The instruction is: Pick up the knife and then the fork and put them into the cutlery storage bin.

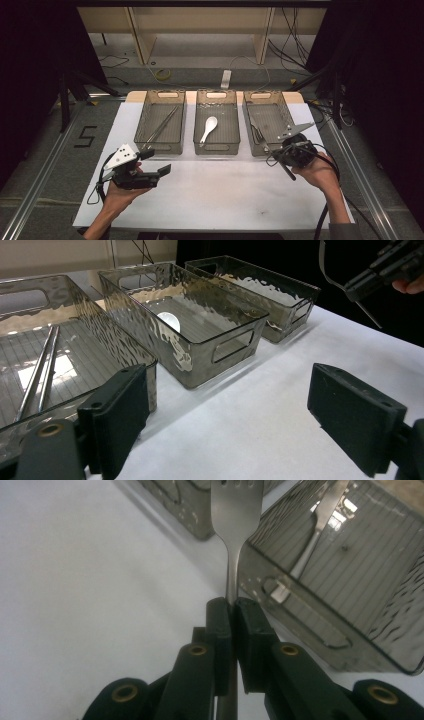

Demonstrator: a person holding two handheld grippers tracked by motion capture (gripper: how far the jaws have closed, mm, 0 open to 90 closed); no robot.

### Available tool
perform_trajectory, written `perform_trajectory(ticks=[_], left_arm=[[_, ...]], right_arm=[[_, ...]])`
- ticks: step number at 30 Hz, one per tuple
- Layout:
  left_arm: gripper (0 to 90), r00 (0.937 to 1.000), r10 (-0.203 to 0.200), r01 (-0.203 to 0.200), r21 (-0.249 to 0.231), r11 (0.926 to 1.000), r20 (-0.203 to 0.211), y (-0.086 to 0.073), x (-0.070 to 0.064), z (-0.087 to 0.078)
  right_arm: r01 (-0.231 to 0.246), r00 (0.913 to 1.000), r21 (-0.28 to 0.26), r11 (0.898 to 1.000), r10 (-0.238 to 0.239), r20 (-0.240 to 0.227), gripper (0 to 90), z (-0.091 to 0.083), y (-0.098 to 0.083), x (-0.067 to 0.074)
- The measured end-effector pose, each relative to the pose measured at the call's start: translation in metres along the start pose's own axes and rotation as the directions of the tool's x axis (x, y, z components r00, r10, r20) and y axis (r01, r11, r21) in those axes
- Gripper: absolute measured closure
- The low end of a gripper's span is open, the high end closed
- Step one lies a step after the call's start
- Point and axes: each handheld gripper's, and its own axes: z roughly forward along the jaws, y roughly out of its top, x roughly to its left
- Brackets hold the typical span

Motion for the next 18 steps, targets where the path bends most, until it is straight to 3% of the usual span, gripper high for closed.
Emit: perform_trajectory(ticks=[11,18], left_arm=[[16.2,1.0000,0.000,0.000,-0.001,1.0000,0.001,0.000,0.000,0.000],[16.2,1.0000,0.000,0.000,-0.001,1.0000,0.000,0.000,0.000,0.000]], right_arm=[[-0.072,0.9973,-0.067,0.995,0.073,0.012,85.5,-0.002,0.030,-0.028],[-0.124,0.9923,-0.111,0.986,0.124,-0.002,85.5,-0.002,0.045,-0.048]])
